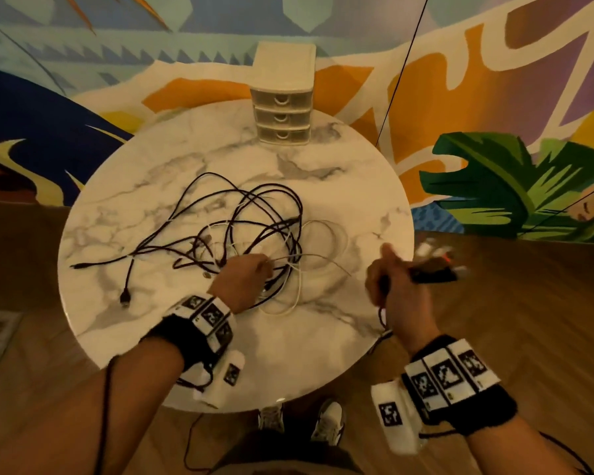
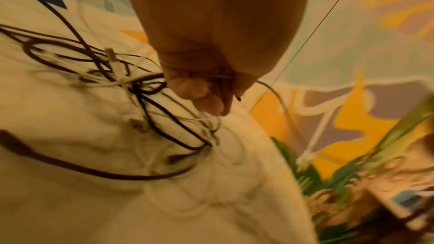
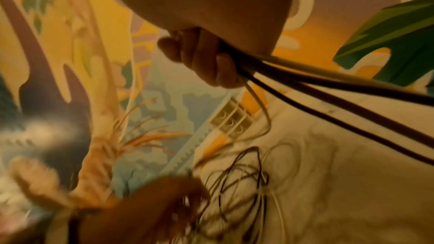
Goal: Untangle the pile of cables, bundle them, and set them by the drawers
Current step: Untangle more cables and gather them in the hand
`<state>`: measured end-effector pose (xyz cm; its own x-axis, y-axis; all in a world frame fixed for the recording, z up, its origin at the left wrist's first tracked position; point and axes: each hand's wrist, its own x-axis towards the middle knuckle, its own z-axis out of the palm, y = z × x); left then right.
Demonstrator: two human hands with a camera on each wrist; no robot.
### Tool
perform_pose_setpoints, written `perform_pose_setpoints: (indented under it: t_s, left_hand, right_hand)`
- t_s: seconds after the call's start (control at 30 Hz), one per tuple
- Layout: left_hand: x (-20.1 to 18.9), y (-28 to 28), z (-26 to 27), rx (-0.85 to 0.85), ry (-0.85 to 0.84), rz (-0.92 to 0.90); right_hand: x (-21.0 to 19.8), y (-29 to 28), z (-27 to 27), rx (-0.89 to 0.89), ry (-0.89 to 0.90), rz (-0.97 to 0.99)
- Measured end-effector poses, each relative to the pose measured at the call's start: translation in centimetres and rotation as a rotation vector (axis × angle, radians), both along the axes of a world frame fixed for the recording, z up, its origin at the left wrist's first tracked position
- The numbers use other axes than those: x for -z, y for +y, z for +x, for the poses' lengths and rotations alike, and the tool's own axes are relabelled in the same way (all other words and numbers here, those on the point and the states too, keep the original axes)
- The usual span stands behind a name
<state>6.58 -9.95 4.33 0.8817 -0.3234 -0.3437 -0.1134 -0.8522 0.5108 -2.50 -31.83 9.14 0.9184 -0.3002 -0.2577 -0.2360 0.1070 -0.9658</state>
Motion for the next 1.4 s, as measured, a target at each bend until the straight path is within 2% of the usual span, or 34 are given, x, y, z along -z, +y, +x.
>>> perform_pose_setpoints:
  t_s: [0.07,0.13,0.2,0.37,0.47,0.53,0.7,0.77,0.83,0.9,1.0,1.03,1.07,1.1,1.17,1.2,1.27,1.33,1.4]
  left_hand:
    - [-1.2,-1.7,-1.6,0.058,-0.136,0.016]
    - [-1.5,-2.9,-3.6,0.129,-0.198,0.003]
    - [-1.1,-3.3,-4.9,0.16,-0.223,-0.048]
    - [0.8,-2.7,-6.6,0.091,-0.173,-0.182]
    - [2.9,-0.5,-5.0,0.088,-0.094,-0.001]
    - [3.2,1.7,-2.4,0.023,-0.118,0.069]
    - [-0.5,4.2,3.1,-0.025,-0.499,0.137]
    - [-0.5,4.8,3.8,-0.019,-0.554,0.17]
    - [0.6,6.2,4.2,0.066,-0.546,0.267]
    - [1.5,8.3,4.6,0.119,-0.47,0.413]
    - [1.6,11.6,5.2,0.059,-0.244,0.688]
    - [1.5,11.8,5.0,0.038,-0.226,0.726]
    - [1.5,11.4,4.7,0.029,-0.263,0.689]
    - [1.4,10.5,4.2,0.027,-0.338,0.579]
    - [0.7,7.4,2.3,0.062,-0.455,0.227]
    - [0.2,5.5,1.0,0.114,-0.46,0.054]
    - [-1.0,1.5,-1.5,0.195,-0.359,-0.189]
    - [-0.8,-1.3,-3.3,0.204,-0.158,-0.251]
    - [0.8,-2.0,-3.9,0.116,-0.033,-0.305]
  right_hand:
    - [0.7,2.3,-0.3,-0.235,0.172,-0.086]
    - [2.6,4.3,0.2,-0.329,0.313,-0.16]
    - [4.4,5.4,0.9,-0.298,0.4,-0.193]
    - [5.4,5.0,1.9,-0.216,0.393,-0.249]
    - [4.0,4.4,1.6,-0.197,0.31,-0.288]
    - [2.6,3.7,1.6,-0.154,0.248,-0.249]
    - [-0.7,1.6,2.7,-0.091,0.034,-0.012]
    - [-1.3,1.0,2.9,-0.044,-0.002,0.081]
    - [-1.8,0.3,2.8,-0.022,-0.009,0.124]
    - [-2.1,-0.8,2.4,0.011,-0.007,0.139]
    - [-2.1,-2.0,2.0,0.064,0.0,0.157]
    - [-2.1,-2.0,1.9,0.062,0.003,0.157]
    - [-2.0,-1.7,1.8,0.048,0.009,0.156]
    - [-1.8,-1.2,1.8,0.032,0.012,0.155]
    - [-1.5,-0.2,2.0,0.002,0.01,0.149]
    - [-1.4,0.4,2.1,-0.016,0.008,0.142]
    - [-1.4,1.1,2.3,-0.043,0.008,0.13]
    - [-1.4,1.5,2.4,-0.057,0.013,0.124]
    - [-1.5,1.6,2.3,-0.055,0.014,0.118]
